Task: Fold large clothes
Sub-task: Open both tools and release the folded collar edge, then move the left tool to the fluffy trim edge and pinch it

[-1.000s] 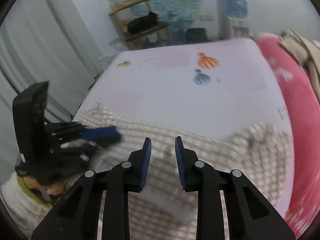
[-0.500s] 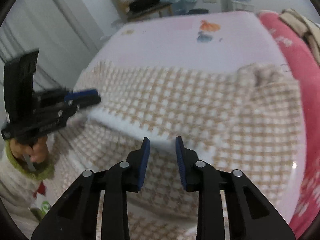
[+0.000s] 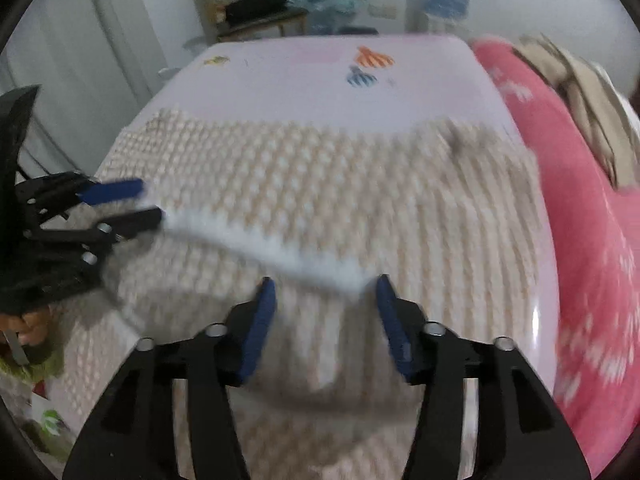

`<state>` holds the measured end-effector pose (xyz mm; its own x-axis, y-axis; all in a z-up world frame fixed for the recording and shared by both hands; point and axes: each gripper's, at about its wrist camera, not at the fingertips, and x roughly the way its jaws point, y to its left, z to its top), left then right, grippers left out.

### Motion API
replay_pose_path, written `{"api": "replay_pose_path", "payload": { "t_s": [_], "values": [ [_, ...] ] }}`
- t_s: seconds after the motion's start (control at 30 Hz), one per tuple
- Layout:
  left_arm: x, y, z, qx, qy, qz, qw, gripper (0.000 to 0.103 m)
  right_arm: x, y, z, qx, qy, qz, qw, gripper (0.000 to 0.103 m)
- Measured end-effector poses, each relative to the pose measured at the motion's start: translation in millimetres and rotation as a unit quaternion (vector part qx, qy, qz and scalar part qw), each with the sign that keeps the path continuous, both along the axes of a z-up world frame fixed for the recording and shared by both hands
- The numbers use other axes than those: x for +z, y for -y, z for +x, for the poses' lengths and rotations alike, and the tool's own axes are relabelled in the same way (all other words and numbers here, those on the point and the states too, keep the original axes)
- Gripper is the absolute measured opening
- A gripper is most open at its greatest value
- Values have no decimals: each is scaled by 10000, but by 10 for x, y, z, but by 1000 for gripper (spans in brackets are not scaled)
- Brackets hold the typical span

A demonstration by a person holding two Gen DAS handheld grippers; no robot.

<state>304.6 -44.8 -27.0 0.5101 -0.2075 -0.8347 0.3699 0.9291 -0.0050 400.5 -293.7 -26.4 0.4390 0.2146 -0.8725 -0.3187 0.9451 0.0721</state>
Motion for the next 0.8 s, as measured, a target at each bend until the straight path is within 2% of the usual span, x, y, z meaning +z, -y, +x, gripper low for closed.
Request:
{"api": "replay_pose_path", "payload": {
  "t_s": [0.07, 0.2, 0.3, 0.4, 0.53, 0.67, 0.8],
  "values": [
    [103, -74, -165, 67, 106, -104, 9999, 52, 107, 125, -178, -120, -17, 242, 9996, 54],
    [252, -145, -490, 91, 268, -256, 9993, 65, 398, 168, -541, -119, 170, 693, 9974, 74],
    [298, -171, -707, 99, 239, -387, 9989, 71, 465, 103, -787, -51, 220, 891, 9958, 81],
    [230, -152, -875, 149, 150, -343, 9992, 73, 415, -78, -946, -15, 242, 887, 9958, 83],
    [72, -159, -1061, 322, 84, -55, 9994, 73, 267, -199, -1142, -37, 134, 650, 9978, 83],
    [5, -220, -1166, 458, 15, -54, 9989, 73, 136, -286, -1216, 17, 103, 285, 9995, 83],
    [51, -409, -1271, 706, 150, -86, 9974, 73, 38, -330, -1233, 63, 8, 245, 9997, 83]
  ]
}}
